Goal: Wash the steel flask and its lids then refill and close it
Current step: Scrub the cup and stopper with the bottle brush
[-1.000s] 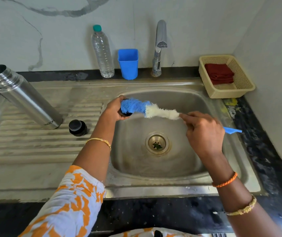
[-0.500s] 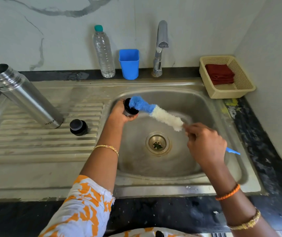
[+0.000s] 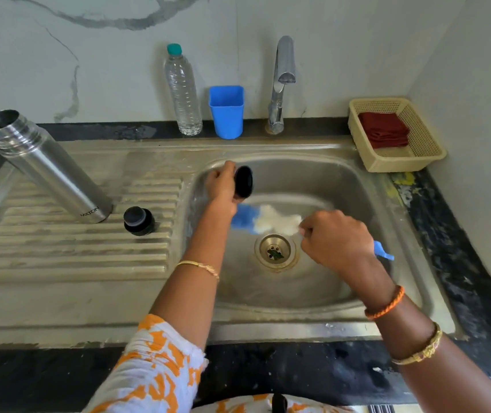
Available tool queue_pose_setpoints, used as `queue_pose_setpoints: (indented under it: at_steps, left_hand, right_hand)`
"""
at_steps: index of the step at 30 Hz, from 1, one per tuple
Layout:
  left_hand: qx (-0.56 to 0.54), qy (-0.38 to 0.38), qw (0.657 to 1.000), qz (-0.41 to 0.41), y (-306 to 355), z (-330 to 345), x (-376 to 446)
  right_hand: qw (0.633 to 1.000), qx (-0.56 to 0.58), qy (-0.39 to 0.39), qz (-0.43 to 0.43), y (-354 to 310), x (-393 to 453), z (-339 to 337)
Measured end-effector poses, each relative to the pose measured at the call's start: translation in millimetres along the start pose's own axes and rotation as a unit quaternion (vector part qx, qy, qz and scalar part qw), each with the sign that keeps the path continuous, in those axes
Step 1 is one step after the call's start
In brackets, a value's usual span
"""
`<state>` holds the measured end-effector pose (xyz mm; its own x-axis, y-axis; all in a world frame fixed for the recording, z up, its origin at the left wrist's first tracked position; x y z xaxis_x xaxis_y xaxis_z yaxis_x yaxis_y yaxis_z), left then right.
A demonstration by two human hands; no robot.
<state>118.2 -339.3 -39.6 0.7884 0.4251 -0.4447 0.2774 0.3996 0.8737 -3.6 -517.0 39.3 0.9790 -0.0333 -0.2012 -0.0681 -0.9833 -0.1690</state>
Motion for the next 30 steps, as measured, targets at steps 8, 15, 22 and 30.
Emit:
queue_pose_setpoints:
  at_steps: [8, 15, 22, 30]
  left_hand:
    - [-0.009, 0.003, 0.999, 0.036, 21, 7, 9]
    - [-0.008, -0.017, 0.999, -0.029, 6, -4, 10]
    - [-0.003, -0.111, 0.993, -0.032, 13, -1, 4]
    - [-0.111, -0.138, 0.983, -0.04, 28, 2, 4]
  right_hand:
    - [0.989, 0.07, 0.047, 0.12, 21, -5, -5]
    - [0.992, 0.072, 0.097, 0.045, 15, -17, -6]
    - [0.848, 0.476, -0.201, 0.118, 35, 16, 4]
    - [0.939, 0.342, -0.005, -0.02, 23, 7, 20]
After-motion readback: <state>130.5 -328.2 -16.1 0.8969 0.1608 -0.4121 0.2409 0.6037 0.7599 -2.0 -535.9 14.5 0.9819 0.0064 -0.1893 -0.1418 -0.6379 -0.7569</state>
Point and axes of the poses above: each hand's wrist, its own x-axis towards the middle knuckle, its own z-axis out of the palm, y = z × x, the point moved 1 cm from there along x, towards the middle knuckle, and after that the axes turned 6 degrees about z, right-handed, at the moved point
